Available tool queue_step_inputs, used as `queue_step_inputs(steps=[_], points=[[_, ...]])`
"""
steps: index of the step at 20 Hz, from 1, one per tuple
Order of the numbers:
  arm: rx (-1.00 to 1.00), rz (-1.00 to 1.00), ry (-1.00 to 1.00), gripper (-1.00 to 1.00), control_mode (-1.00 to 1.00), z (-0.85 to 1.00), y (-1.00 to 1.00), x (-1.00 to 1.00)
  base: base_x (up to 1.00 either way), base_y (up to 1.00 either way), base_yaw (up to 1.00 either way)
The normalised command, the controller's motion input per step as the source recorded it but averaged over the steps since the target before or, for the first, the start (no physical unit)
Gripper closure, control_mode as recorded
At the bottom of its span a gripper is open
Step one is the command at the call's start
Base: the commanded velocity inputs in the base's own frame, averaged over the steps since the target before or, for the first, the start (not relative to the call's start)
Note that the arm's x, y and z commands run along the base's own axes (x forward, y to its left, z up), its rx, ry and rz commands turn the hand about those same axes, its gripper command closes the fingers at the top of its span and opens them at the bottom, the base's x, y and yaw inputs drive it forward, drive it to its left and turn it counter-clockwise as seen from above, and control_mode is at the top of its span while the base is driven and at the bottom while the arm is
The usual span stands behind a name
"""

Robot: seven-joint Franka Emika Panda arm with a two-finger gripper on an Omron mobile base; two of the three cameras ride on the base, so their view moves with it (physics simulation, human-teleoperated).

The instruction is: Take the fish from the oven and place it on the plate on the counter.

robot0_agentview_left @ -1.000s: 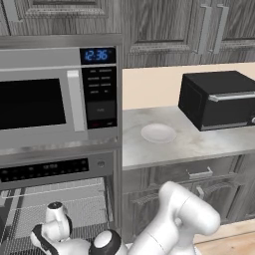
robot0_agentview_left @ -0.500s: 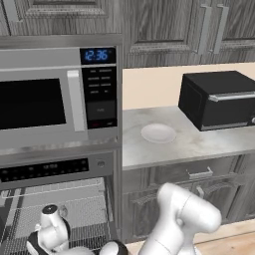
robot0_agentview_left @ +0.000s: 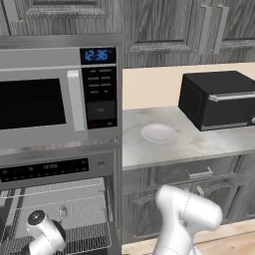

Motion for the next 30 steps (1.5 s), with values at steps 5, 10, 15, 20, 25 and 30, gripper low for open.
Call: queue_step_inputs(steps=[5, 10, 15, 20, 25, 30], points=[[-0.08, 0.06, -0.13, -1.0, -1.0, 0.64, 0.0, 0.13, 0.0, 0.0, 0.0], [-0.06, 0.11, -0.03, -1.0, -1.0, 0.51, -0.09, 0.29, 0.0, 0.0, 0.0], [-0.02, 0.17, 0.07, -1.0, -1.0, 0.17, -0.34, 0.5, 0.0, 0.0, 0.0], [0.0, 0.25, 0.4, -1.0, -1.0, -0.09, -0.25, 0.48, 0.0, 0.0, 0.0], [-0.04, 0.26, 0.16, -1.0, -1.0, -0.54, 0.0, 0.09, 0.0, 0.0, 0.0], [-0.07, 0.22, -0.02, -1.0, -1.0, -0.39, 0.0, 0.01, 0.0, 0.0, 0.0]])
